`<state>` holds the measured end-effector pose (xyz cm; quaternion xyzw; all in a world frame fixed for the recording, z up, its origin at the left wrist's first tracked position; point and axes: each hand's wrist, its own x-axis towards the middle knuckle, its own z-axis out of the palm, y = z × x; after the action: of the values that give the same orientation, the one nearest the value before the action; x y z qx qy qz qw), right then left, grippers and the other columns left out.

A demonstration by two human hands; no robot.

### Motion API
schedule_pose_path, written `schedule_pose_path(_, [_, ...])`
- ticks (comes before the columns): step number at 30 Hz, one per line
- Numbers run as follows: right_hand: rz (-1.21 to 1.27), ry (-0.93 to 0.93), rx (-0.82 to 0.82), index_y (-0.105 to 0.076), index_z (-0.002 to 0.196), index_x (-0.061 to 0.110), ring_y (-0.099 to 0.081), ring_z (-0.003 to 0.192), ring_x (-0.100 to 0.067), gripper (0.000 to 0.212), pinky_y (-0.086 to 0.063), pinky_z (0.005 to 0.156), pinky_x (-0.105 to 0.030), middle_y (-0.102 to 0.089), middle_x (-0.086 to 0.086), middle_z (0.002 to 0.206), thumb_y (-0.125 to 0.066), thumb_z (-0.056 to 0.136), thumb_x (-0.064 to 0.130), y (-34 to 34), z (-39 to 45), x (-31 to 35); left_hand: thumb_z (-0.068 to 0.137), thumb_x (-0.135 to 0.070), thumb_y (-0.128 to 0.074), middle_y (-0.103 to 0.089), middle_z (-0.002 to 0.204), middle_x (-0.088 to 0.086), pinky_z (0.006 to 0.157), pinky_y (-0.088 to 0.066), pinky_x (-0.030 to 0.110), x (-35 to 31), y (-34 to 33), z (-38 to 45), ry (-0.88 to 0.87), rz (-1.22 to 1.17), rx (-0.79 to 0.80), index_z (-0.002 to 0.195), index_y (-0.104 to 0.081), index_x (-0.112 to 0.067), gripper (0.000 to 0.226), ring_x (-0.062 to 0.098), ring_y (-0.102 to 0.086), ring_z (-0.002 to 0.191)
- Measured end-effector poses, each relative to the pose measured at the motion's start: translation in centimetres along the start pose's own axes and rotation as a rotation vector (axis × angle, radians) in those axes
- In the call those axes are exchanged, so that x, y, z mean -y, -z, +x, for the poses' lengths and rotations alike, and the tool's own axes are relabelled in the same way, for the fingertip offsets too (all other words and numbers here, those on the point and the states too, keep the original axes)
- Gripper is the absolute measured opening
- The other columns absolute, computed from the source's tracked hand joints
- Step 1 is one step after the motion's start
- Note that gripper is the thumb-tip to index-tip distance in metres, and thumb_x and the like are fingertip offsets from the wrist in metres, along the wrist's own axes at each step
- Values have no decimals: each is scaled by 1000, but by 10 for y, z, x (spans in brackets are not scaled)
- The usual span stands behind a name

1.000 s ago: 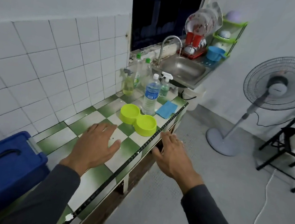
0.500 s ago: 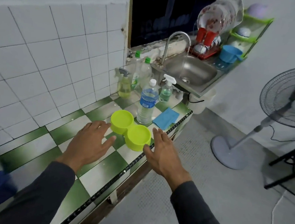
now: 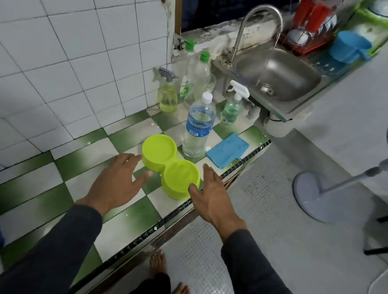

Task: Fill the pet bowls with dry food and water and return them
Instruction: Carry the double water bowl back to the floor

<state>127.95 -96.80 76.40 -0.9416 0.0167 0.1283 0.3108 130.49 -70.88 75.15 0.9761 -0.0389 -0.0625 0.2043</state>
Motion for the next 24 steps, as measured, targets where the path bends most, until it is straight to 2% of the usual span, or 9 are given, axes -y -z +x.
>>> schedule_pose_path(8, [80,-116,52,-13,161,9,-22,151,-28,77,-23,123,-40,-21,-14,166,-51,100,37,-24,44,-5,98,-59,-54,-44,153,9,108,-43,47,9,-19,57,27,-97,30,155,-42,-14,74,30,-44,140])
schedule_pose_path(13, [125,-203,59,-13,161,6,-27,148,-31,76,-24,121,-37,-25,-16,164,-51,101,35,-42,69,-9,100,-55,-54,-41,154,12,112,-42,48,19,-28,88,34,-152,71,157,-37,-12,73,32,-43,141])
schedule_pose_path(24, [233,-387,52,-12,159,1,-30,144,-36,77,-28,117,-41,-28,-21,158,-53,102,32,-70,102,-27,109,-34,-45,-39,155,18,114,-37,47,42,-56,154,220,-250,107,156,-39,-11,52,37,-45,140])
